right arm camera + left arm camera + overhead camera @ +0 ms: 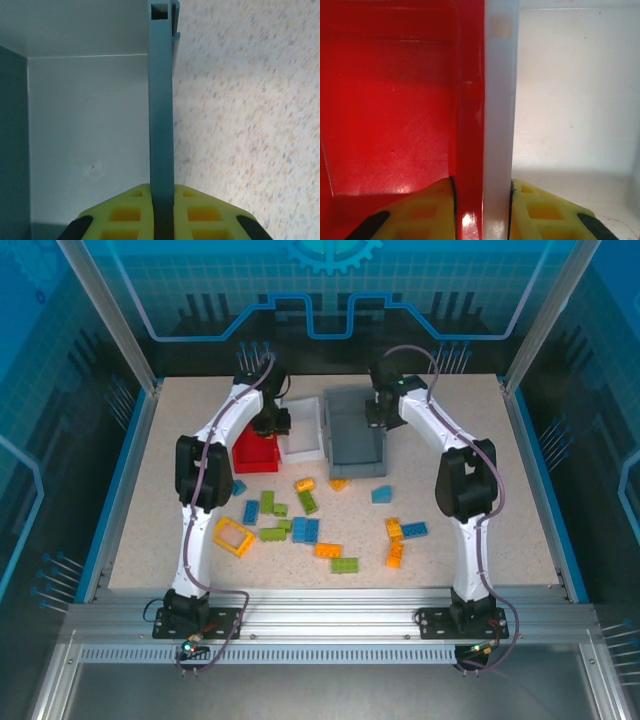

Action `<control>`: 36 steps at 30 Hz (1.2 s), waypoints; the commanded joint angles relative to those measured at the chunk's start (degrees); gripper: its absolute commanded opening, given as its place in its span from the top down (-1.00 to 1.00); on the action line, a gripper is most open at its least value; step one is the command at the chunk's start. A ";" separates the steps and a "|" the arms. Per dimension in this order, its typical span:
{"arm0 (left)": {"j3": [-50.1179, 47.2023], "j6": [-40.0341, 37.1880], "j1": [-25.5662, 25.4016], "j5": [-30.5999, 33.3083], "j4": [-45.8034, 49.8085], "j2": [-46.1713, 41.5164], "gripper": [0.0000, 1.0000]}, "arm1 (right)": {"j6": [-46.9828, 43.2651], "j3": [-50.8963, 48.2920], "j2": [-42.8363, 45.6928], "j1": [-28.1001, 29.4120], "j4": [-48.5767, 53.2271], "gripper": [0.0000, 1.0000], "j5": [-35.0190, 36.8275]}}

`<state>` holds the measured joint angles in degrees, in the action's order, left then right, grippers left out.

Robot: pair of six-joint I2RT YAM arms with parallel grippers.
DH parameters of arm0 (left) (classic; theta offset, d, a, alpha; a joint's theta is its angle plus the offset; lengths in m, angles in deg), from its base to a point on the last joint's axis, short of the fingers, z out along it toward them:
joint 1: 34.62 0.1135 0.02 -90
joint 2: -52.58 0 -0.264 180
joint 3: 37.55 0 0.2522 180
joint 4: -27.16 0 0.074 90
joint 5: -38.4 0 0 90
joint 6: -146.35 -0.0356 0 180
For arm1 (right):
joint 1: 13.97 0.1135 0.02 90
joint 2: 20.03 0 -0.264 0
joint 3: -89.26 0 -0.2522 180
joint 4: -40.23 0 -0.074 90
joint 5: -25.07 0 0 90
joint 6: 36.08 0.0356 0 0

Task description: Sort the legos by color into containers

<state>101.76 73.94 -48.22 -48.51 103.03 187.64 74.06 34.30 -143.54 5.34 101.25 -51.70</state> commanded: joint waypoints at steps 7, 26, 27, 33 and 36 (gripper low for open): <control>-6.70 1.70 -2.74 -2.12 -2.26 -5.93 0.58 | 2.76 -11.02 7.22 -1.72 1.72 0.78 -1.52; 3.81 3.25 -3.01 -3.89 -0.67 2.21 0.04 | 3.05 7.81 -6.84 -6.04 7.73 0.42 -4.72; 3.82 3.25 -3.01 -3.99 -0.67 2.30 0.00 | 2.70 7.81 -6.84 -6.02 7.59 0.38 -4.91; 3.28 4.15 -3.01 -4.06 -0.71 0.36 -0.23 | 1.72 6.24 -3.98 -6.38 7.33 0.05 -4.12; 1.71 5.40 -3.01 -4.15 -1.82 -3.05 -0.38 | 2.16 2.17 1.25 -6.46 4.96 -0.06 -2.74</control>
<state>103.60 77.70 -50.94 -51.44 101.81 188.65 76.13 38.65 -148.13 -0.51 106.61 -55.33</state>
